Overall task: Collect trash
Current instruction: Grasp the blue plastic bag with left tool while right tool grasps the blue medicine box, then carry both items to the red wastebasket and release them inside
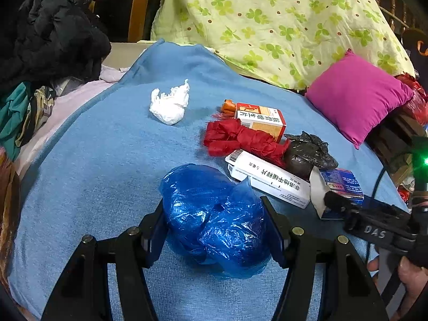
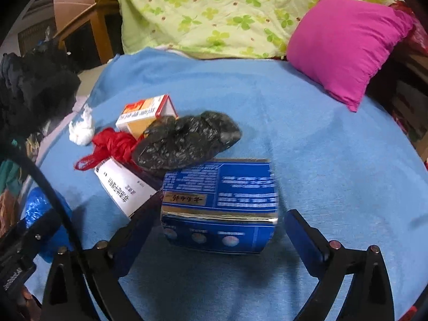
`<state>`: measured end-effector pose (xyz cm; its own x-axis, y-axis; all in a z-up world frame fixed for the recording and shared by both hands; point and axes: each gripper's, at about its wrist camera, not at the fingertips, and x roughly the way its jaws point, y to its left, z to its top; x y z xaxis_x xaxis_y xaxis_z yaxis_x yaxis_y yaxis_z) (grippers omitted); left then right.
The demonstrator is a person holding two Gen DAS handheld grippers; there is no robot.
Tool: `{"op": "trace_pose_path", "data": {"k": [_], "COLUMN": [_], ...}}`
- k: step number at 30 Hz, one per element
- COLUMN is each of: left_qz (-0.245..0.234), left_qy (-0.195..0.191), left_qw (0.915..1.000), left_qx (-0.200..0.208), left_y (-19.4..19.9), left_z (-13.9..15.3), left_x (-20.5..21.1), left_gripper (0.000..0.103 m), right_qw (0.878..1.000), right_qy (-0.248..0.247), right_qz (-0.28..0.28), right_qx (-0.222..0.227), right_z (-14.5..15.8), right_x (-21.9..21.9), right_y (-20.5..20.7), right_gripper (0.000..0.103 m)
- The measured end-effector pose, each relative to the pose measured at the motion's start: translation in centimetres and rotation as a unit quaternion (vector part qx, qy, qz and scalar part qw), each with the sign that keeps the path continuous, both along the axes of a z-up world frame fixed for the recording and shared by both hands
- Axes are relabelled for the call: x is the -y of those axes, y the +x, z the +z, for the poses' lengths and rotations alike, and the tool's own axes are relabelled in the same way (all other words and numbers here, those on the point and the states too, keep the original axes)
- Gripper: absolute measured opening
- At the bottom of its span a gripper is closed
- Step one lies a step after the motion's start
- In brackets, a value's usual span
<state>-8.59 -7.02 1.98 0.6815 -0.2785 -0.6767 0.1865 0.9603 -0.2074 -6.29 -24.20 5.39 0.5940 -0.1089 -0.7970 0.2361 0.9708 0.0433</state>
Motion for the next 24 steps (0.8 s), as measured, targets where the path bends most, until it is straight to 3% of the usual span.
{"op": "trace_pose_path", "data": {"k": [5, 7, 13, 24], "left_qz": [-0.001, -0.001, -0.002, -0.041], "left_qy": [-0.001, -0.001, 0.007, 0.028], "left_qw": [1.0000, 1.0000, 1.0000, 0.9984], "left_qx": [-0.002, -0.001, 0.006, 0.026], "left_y": [0.1, 0.1, -0.2, -2.4], "left_z": [0.0, 0.0, 0.1, 2.3], "left_x": [0.0, 0.0, 0.1, 2.7], "left_gripper": [0.065, 0.065, 0.065, 0.065], "right_qw": [1.000, 1.000, 1.000, 0.996], "right_qy": [0.001, 0.002, 0.014, 0.022], "right_qz": [0.007, 0.003, 0.001, -0.054], "right_qx": [-0.013, -0.005, 0.012, 0.073], "right_z": [-0.9, -0.5, 1.1, 6.3], "right_x": [-0.1, 0.4, 1.7, 6.6], "right_y": [0.3, -0.1, -2.1, -10.5], "right_gripper": [0.098, 0.085, 0.084, 0.084]}}
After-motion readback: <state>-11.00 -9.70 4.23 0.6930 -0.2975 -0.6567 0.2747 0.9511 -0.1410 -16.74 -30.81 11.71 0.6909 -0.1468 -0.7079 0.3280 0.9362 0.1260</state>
